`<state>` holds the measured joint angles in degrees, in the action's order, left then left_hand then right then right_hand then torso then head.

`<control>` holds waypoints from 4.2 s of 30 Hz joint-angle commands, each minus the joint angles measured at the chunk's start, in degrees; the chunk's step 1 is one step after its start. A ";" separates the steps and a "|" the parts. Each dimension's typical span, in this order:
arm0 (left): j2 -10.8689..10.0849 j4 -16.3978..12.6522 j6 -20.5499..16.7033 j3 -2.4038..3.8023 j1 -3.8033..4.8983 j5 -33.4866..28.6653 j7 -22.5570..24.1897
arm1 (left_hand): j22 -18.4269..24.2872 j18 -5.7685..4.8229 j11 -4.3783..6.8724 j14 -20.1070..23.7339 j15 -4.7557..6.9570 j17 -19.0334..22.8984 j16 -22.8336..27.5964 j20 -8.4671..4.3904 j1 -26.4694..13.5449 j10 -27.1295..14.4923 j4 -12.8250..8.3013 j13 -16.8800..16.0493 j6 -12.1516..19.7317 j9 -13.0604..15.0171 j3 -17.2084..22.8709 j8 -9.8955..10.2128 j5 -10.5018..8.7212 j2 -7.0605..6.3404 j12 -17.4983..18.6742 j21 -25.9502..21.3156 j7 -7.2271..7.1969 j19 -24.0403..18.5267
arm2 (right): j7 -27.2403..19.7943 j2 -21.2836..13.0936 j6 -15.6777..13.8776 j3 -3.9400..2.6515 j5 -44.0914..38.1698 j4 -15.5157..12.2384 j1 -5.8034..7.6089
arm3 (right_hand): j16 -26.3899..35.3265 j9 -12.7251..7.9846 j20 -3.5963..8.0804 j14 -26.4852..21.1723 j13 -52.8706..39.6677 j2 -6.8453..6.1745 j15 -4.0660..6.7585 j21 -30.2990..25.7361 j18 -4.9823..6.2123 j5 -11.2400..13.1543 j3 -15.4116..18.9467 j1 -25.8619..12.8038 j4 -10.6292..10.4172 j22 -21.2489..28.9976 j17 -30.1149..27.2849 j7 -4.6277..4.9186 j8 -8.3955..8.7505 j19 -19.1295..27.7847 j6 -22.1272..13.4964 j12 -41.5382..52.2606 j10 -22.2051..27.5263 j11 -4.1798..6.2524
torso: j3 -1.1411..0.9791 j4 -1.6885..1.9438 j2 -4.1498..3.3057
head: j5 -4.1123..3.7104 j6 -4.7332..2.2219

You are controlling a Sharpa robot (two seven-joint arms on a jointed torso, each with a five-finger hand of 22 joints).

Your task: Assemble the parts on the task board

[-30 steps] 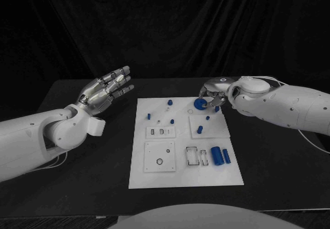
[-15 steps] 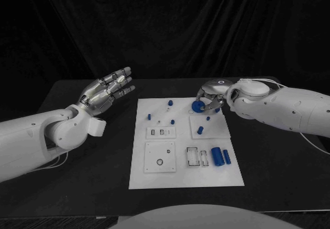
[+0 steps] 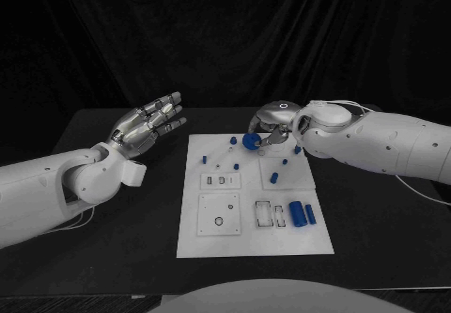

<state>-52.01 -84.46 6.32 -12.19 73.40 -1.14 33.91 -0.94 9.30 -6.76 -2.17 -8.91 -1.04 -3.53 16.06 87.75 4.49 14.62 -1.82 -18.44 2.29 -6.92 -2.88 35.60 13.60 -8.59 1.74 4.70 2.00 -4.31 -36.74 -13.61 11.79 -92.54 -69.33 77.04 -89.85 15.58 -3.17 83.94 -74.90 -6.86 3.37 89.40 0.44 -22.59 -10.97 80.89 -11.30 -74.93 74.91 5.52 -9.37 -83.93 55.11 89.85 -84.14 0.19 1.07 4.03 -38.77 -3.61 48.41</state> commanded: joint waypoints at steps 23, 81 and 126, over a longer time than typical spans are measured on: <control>0.68 0.36 1.10 0.06 -0.07 -0.09 -0.13 | -0.06 1.07 0.31 -0.10 -0.55 -0.05 -0.29 0.17 0.70 -0.06 0.06 -0.01 -0.03 0.04 0.42 -0.19 0.31 -0.17 -0.22 0.24 0.15 0.40 | -1.51 9.55 5.49 -0.05 1.21 6.69 -0.67 | -0.15 3.56 -0.22 6.06 -15.10 0.02 -0.44 -0.74 -0.01 0.02 -0.43 -0.29 0.06 -14.49 15.09 -0.20 -1.79 -5.03 -0.64 0.15 -5.86 -0.49 | -0.01 0.06 -0.04 | -0.26 0.13; 0.38 0.82 1.87 0.05 -0.39 -0.09 -0.88 | -0.05 1.05 0.33 -0.05 -0.62 -0.03 -0.26 0.19 0.74 -0.23 0.05 0.02 0.06 0.03 0.60 -0.20 0.33 -0.24 -0.17 0.24 0.16 0.41 | -8.23 -5.19 -11.22 -0.03 7.72 -2.39 -0.47 | -0.15 -4.91 0.14 6.06 -15.10 0.11 0.14 -0.56 -0.10 15.91 1.05 -5.41 -3.04 -14.62 15.09 -1.31 0.52 -5.28 -6.90 0.15 -5.86 0.35 | -0.05 -0.11 0.04 | 0.23 -0.45; -0.01 1.47 3.26 0.05 -2.10 -0.09 -1.09 | -0.02 1.02 0.15 0.00 -0.72 -0.02 -0.25 0.18 0.80 -0.34 0.04 0.02 0.22 0.01 0.87 -0.19 0.35 -0.24 -0.22 0.17 0.00 0.33 | -26.78 -14.78 -14.19 0.05 30.55 5.57 -10.10 | -0.15 -1.31 0.88 6.06 -15.10 -3.06 0.80 0.60 -0.44 1.55 1.99 -4.45 -5.51 -15.07 15.09 -1.90 -4.91 -6.07 -11.34 0.15 -5.86 0.99 | -0.25 -0.26 0.22 | -0.87 -1.96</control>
<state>-52.06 -82.92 8.76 -12.20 71.40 -1.12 32.25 -0.92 9.29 -6.76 -2.16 -9.32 -1.03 -3.53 16.27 87.98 4.49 14.61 -1.82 -18.44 2.29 -6.28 -2.88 35.60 13.37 -8.59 1.74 4.70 2.21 -30.38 -51.47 -29.61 11.87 -62.41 -63.87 67.12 -89.85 14.23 -2.04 84.05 -74.90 -9.87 4.51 89.85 0.43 -20.77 -8.63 76.24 -16.84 -74.90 74.95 3.65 -14.02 -84.03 44.05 89.85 -84.04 1.54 0.73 3.73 -38.49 -4.39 46.65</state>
